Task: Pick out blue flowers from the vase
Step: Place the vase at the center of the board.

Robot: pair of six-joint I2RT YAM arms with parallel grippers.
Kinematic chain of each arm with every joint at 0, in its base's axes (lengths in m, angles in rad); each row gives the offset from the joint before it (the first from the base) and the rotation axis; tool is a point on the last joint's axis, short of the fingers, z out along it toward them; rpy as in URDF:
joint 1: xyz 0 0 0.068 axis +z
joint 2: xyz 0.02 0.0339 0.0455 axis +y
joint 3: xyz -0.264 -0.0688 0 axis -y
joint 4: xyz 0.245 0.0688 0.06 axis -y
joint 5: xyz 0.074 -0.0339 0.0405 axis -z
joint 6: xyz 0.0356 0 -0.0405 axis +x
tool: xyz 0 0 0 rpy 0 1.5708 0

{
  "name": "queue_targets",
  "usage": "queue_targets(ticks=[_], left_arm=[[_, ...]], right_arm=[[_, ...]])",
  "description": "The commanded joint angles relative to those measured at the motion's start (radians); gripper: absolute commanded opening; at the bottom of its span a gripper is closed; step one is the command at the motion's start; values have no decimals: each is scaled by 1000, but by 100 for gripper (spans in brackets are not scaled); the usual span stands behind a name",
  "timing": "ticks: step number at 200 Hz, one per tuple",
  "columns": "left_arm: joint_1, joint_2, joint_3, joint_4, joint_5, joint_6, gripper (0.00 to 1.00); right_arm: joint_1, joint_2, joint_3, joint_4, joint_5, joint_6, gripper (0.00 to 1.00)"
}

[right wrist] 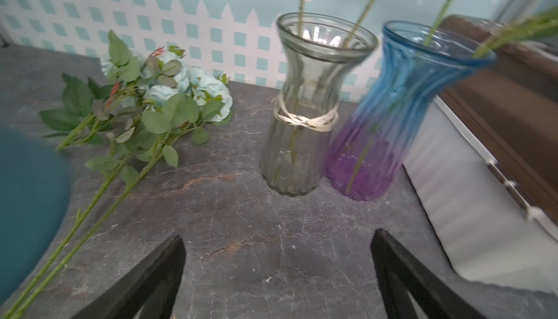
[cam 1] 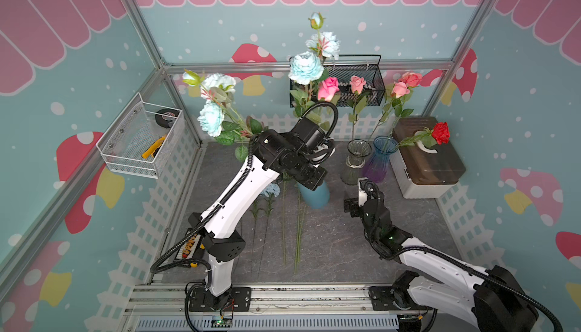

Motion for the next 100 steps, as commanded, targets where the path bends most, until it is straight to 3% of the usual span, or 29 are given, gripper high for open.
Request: queue_targets(ticks=[1, 59, 100], left_arm=[[-70, -44, 19, 52, -46, 3, 0], [-193, 26, -20, 49, -47, -4, 0], [-238, 50, -48, 60, -123, -17, 0]], right_arm=[[-51, -57, -50, 45, -24, 102, 98], [-99, -102, -93, 57, -42, 150, 98], [-112, -131, -117, 75, -50, 155, 98]])
